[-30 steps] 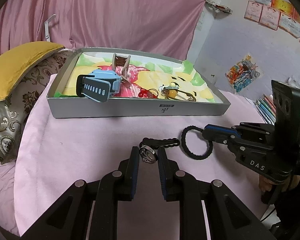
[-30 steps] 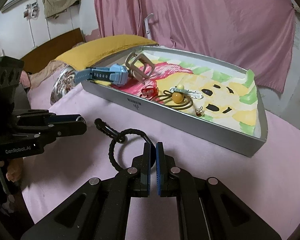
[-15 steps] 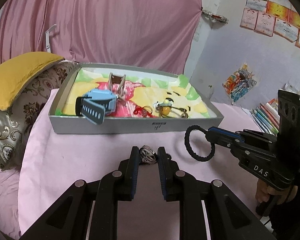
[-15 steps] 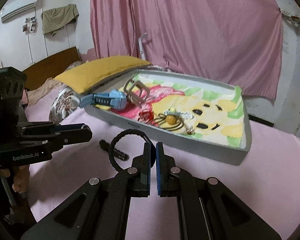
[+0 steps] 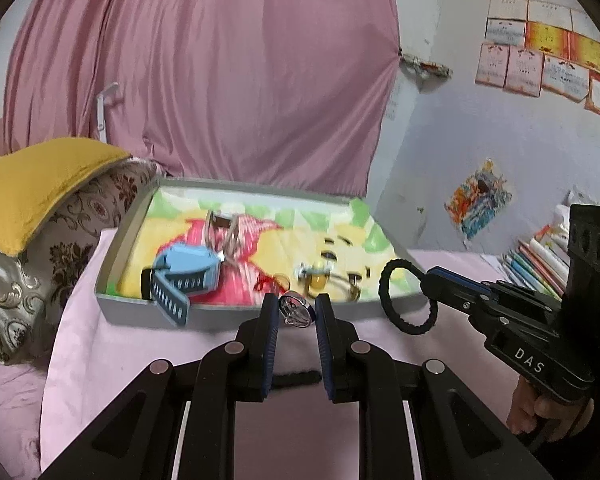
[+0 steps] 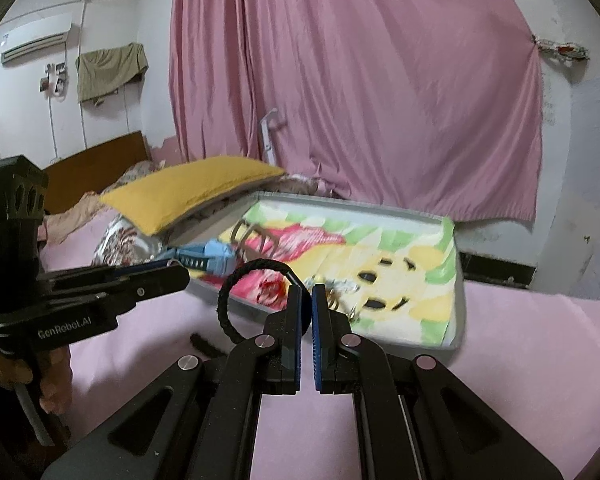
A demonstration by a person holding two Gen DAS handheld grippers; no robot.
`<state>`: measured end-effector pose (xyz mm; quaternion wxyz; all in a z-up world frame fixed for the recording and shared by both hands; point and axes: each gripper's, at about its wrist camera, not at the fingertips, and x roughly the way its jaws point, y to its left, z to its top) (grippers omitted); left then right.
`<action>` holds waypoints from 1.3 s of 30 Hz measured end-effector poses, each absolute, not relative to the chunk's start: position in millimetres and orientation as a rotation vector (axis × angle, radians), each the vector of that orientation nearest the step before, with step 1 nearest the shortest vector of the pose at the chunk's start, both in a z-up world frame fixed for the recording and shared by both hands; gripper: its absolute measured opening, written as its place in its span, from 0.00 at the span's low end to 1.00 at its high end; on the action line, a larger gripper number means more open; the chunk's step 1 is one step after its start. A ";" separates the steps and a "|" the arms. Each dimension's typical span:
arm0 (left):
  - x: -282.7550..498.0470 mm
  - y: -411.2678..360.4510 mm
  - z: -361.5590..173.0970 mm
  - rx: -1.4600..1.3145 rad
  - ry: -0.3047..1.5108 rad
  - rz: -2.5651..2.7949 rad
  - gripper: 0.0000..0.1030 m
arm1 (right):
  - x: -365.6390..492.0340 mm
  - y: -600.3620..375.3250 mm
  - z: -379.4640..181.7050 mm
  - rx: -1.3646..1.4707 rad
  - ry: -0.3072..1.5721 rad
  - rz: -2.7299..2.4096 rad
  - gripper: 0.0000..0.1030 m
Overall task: Organize jewelry
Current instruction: 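Carry the silver ring and black beaded bracelet over the tray with both tools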
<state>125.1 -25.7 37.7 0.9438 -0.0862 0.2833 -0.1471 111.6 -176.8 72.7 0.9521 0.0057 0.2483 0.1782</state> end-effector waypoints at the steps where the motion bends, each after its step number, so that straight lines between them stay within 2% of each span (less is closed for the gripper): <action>1: 126.1 -27.6 39.8 -0.175 0.563 -0.297 0.17 | 112.0 -176.6 74.4 0.012 0.497 0.360 0.04; 24: 151.3 -44.0 91.1 -0.097 0.356 -0.254 0.17 | 144.2 -178.6 114.2 0.047 0.315 0.287 0.04; 39: 196.9 -6.7 127.0 -0.075 0.278 -0.196 0.17 | 190.8 -153.1 143.2 0.071 0.230 0.251 0.04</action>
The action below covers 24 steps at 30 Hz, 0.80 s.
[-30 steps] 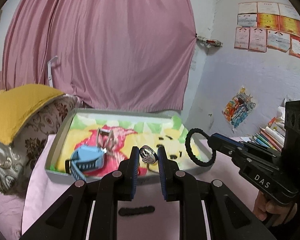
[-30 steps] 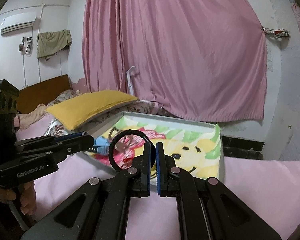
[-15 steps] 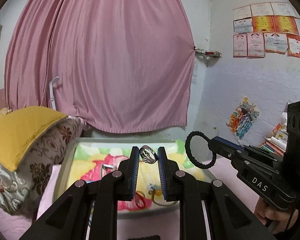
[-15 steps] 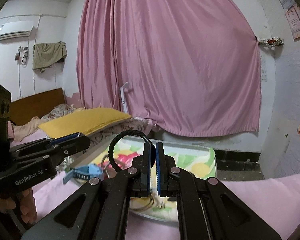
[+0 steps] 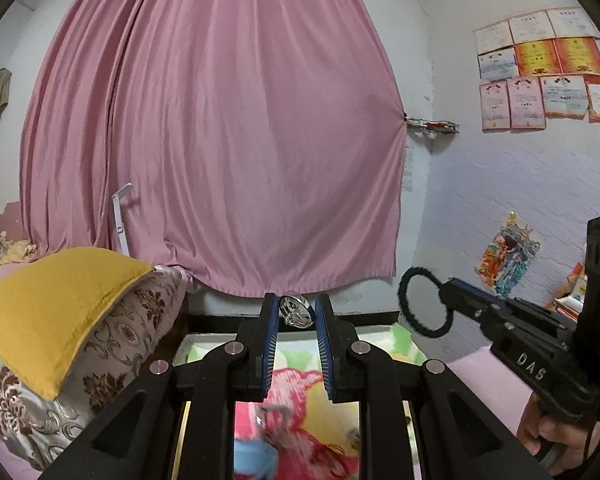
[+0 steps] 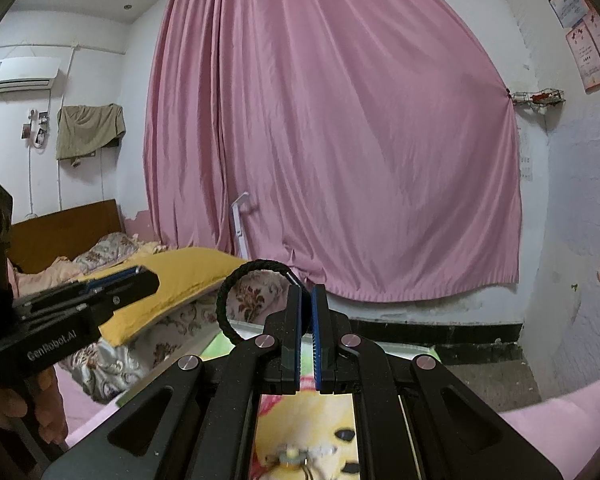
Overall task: Organize jewelry
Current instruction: 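Carry the silver ring and black beaded bracelet over the tray with both tools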
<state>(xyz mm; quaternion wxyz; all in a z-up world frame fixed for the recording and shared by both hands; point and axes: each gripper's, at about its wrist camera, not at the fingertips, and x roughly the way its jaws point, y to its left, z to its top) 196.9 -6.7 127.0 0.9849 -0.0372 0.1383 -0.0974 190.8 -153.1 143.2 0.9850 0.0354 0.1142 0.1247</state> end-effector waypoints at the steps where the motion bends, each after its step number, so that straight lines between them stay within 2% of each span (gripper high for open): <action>1: 202.0 -3.4 126.3 -0.077 0.278 -0.194 0.17 | 194.6 -151.0 144.9 0.070 0.225 0.250 0.04; 10: 251.6 15.0 110.5 -0.073 0.338 -0.169 0.17 | 237.1 -129.9 142.5 0.050 0.272 0.257 0.04; 24: 306.6 26.2 77.9 -0.108 0.526 -0.176 0.17 | 299.3 -132.0 100.5 0.067 0.487 0.285 0.04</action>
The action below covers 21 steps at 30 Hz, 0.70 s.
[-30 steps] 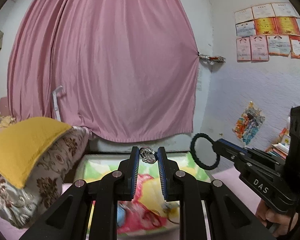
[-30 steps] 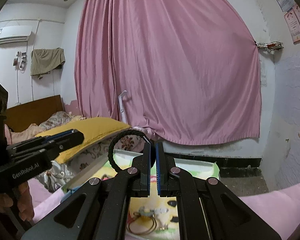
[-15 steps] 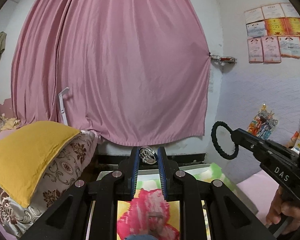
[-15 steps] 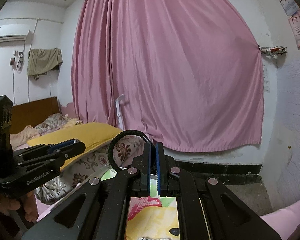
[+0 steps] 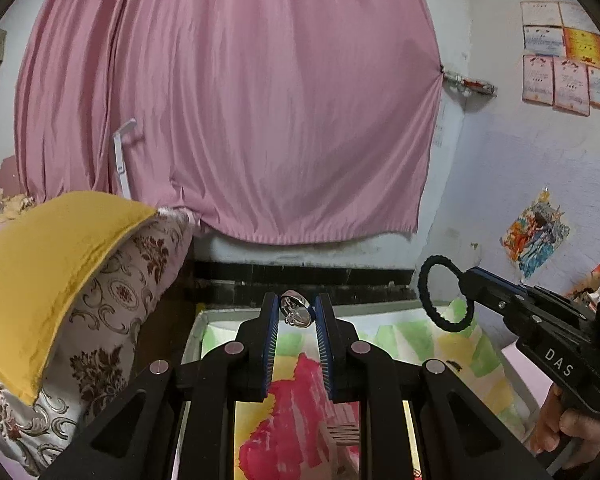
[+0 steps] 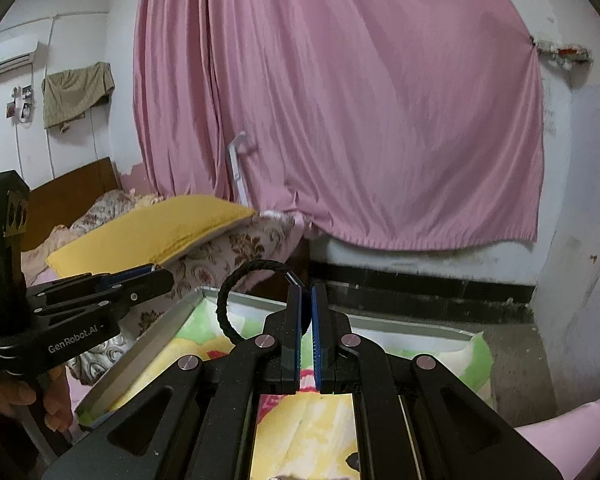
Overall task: Organize jewelry
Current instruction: 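Carry the silver ring and black beaded bracelet over the tray with both tools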
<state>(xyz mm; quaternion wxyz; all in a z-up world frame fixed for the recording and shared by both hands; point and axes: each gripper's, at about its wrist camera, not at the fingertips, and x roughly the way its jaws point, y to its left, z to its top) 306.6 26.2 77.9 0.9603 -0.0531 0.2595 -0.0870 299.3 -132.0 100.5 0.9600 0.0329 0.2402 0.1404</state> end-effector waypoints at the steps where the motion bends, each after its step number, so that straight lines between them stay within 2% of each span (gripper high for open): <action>1: 310.7 25.8 75.7 -0.105 0.548 -0.174 0.17 | 303.6 -132.8 97.9 0.071 0.506 0.289 0.04; 12: 351.2 25.9 44.3 -0.084 0.781 -0.133 0.17 | 340.5 -125.7 57.8 0.051 0.713 0.334 0.04; 21: 364.9 29.2 27.6 -0.105 0.880 -0.136 0.17 | 354.2 -107.2 36.0 0.020 0.831 0.372 0.04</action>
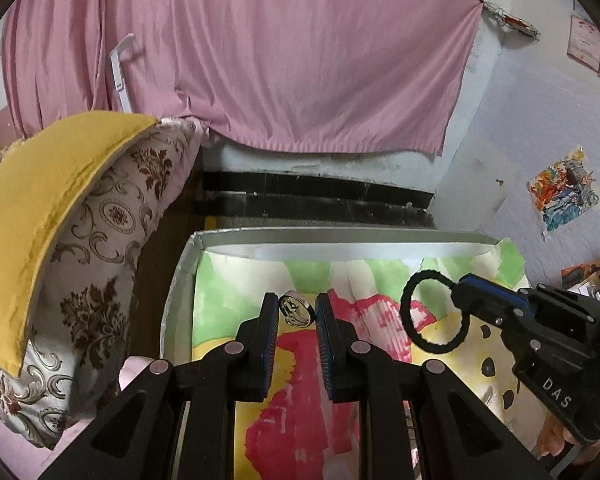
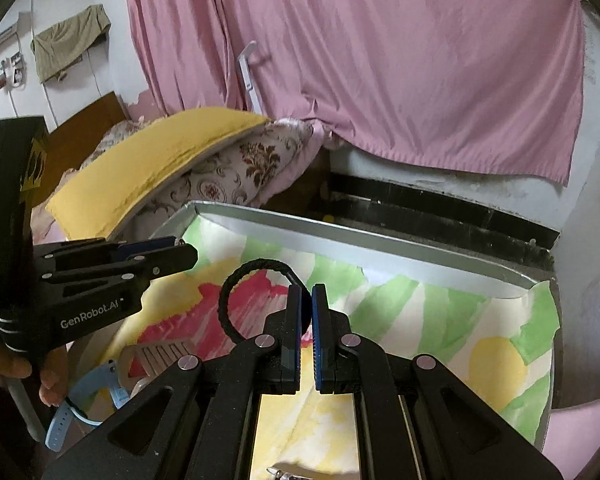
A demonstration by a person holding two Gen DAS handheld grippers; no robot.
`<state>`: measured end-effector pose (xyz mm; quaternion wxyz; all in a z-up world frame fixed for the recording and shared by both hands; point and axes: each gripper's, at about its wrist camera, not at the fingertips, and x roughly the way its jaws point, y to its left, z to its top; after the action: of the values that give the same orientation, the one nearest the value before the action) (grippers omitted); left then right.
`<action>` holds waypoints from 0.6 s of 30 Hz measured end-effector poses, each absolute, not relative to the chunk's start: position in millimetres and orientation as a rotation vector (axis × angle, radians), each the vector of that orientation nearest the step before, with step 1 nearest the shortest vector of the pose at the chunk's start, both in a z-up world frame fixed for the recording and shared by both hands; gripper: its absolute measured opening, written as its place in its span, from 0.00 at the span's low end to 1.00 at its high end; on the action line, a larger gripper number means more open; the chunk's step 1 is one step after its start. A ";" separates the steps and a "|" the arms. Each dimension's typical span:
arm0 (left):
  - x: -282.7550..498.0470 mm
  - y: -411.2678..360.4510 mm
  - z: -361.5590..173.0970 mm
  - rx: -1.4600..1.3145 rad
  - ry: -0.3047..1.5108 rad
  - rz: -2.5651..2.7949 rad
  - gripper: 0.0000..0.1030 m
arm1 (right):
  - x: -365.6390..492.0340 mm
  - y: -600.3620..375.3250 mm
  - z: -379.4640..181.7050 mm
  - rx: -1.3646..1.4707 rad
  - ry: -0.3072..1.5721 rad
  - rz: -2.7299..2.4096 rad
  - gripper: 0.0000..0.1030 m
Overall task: Organize jewelry
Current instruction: 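Carry the silver ring and black beaded bracelet over the tray with both tools, then open both tools to release the ring and bracelet into the tray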
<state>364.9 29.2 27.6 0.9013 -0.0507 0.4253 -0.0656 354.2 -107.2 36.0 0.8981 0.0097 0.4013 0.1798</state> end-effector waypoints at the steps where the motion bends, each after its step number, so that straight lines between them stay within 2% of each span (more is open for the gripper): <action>1: 366.2 30.0 26.2 -0.108 0.888 -0.137 0.17 | 354.7 -105.7 35.5 0.018 0.837 0.375 0.04; 18: 377.5 32.6 12.7 -0.116 0.981 -0.127 0.17 | 365.7 -95.8 15.3 0.016 0.953 0.376 0.05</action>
<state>377.5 32.6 12.7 0.8784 -0.0557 0.4707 -0.0608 365.7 -95.8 15.3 0.8716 0.0075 0.4560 0.1800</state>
